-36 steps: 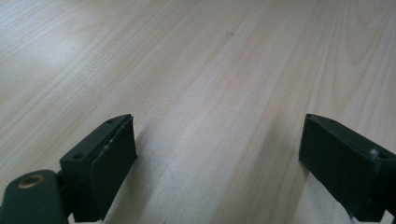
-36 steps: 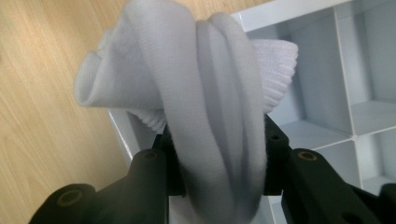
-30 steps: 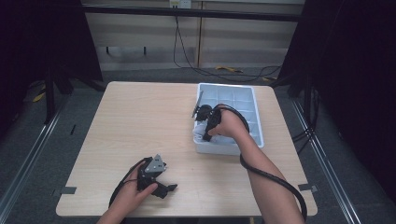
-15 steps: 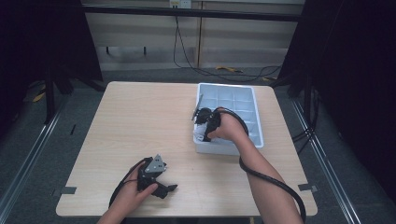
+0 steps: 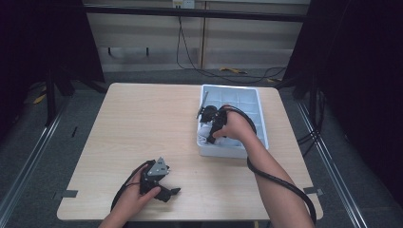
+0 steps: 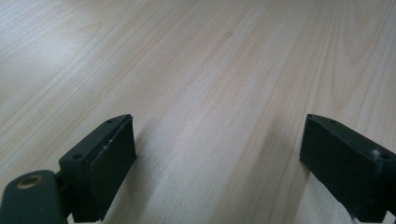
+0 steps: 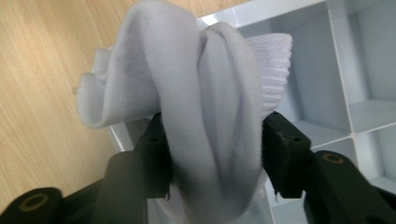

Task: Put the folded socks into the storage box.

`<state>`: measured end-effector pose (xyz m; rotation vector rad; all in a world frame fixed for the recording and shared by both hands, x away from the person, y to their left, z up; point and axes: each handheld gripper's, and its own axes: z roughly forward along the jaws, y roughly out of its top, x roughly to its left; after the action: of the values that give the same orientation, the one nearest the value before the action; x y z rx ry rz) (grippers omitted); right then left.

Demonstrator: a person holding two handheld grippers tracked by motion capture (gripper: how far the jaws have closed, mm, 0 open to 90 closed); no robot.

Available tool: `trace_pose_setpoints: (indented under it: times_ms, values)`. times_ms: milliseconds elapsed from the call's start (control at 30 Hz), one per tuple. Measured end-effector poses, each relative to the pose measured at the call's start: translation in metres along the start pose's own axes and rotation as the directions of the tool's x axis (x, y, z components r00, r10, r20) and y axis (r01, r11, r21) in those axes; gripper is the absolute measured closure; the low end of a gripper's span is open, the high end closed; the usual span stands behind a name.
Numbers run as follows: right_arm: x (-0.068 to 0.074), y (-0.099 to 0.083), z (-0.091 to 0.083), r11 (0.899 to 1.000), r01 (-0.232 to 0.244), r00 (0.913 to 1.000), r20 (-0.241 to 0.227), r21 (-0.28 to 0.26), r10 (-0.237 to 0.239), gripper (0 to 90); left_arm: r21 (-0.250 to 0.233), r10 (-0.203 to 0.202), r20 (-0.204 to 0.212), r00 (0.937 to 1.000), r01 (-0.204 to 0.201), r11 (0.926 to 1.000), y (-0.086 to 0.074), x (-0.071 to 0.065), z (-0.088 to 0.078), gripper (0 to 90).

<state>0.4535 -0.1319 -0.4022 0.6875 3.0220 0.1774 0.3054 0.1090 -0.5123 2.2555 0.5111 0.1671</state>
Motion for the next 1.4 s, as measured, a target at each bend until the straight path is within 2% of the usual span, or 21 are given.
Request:
trace_pose_setpoints:
  times_ms: [167, 367, 633, 800, 867, 967, 1167, 1267, 1400]
  values:
    - [-0.002, -0.001, -0.009, 1.0, -0.008, 0.9999, 0.008, -0.018, 0.008, 40.1, 0.0, 0.0, 0.001, 1.0, 0.0, 1.0, 0.0, 0.0, 0.0, 10.3]
    - [-0.002, -0.001, -0.024, 0.998, -0.017, 0.9999, -0.001, -0.054, 0.016, 37.7, -0.001, 0.0, 0.002, 1.0, 0.0, 1.0, 0.0, 0.0, 0.0, 10.3]
    - [-0.001, 0.0, -0.042, 0.997, -0.021, 0.9998, -0.005, -0.069, 0.02, 39.5, -0.001, 0.0, 0.002, 1.0, 0.0, 1.0, 0.0, 0.0, 0.0, 10.3]
    - [-0.003, -0.001, -0.044, 0.997, -0.03, 0.9995, -0.012, -0.072, 0.029, 42.1, 0.0, 0.0, 0.001, 1.0, 0.0, 1.0, 0.0, 0.0, 0.0, 10.3]
    - [-0.004, -0.001, -0.046, 0.997, -0.033, 0.9994, 0.007, -0.067, 0.033, 44.5, 0.0, 0.0, 0.001, 1.0, 0.0, 1.0, 0.0, 0.0, 0.0, 10.3]
    - [-0.006, -0.001, -0.05, 0.995, -0.045, 0.999, 0.002, -0.085, 0.046, 47.4, 0.001, 0.001, 0.002, 1.0, -0.001, 1.0, 0.0, 0.0, 0.0, 10.3]
    - [-0.008, -0.001, -0.057, 0.997, -0.05, 0.9987, -0.002, -0.056, 0.05, 69.1, 0.0, 0.0, 0.003, 1.0, 0.0, 1.0, 0.0, 0.0, 0.0, 10.3]
    - [-0.006, 0.001, -0.054, 0.999, -0.017, 0.9993, 0.031, -0.036, 0.019, 83.4, 0.001, 0.001, 0.003, 1.0, -0.001, 1.0, 0.0, 0.0, 0.0, 10.3]
    - [-0.007, 0.005, -0.049, 1.0, 0.006, 0.9992, 0.04, -0.012, -0.006, 90.0, 0.001, 0.001, 0.003, 1.0, -0.001, 1.0, 0.0, 0.0, 0.0, 10.2]
